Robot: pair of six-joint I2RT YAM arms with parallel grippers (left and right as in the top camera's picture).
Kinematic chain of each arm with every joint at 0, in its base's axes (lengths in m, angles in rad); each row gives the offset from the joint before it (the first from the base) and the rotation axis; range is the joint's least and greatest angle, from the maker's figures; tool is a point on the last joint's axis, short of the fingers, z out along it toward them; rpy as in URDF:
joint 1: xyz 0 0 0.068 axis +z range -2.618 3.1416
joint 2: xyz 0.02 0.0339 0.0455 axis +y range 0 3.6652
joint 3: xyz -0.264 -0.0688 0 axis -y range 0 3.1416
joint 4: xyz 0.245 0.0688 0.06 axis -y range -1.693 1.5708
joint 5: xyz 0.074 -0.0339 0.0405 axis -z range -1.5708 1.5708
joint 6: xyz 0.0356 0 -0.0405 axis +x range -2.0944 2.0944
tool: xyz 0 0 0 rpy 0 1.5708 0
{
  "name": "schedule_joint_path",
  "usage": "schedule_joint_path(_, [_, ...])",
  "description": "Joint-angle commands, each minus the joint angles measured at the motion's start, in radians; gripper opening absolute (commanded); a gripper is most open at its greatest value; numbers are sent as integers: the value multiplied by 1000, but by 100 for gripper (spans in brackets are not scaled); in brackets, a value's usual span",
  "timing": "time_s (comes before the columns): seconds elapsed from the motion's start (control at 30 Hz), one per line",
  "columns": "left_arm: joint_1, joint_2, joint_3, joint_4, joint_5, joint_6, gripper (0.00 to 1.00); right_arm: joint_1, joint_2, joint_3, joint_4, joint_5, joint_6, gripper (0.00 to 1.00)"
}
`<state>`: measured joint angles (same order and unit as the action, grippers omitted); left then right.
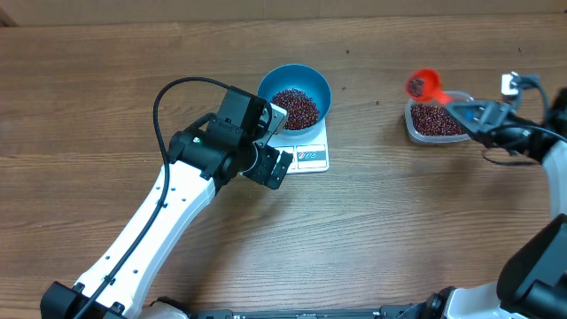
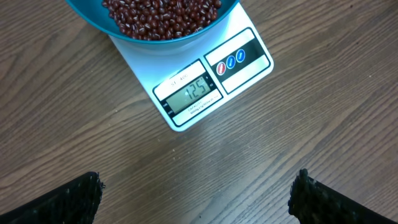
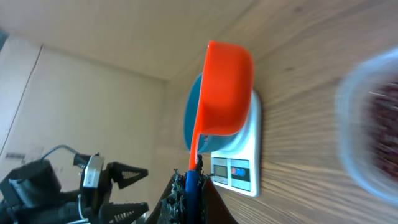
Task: Scoop item into bowl and weigh 150g on scale
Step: 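Carry the filled red cup left over the teal bowl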
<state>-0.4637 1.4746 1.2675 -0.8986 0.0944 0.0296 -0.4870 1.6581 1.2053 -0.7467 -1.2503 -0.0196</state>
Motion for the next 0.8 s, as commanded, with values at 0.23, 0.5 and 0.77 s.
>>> schedule_joint_path(0.23, [5, -23, 4, 2, 9, 8, 100, 336, 5, 23, 343, 87, 340, 4])
schedule_joint_path(0.5, [5, -23, 4, 1, 9, 8, 100, 543, 5, 23, 417, 330, 331, 4])
schedule_joint_path(0.77, [5, -23, 4, 2, 9, 8, 100, 672, 5, 23, 405, 541, -46, 4])
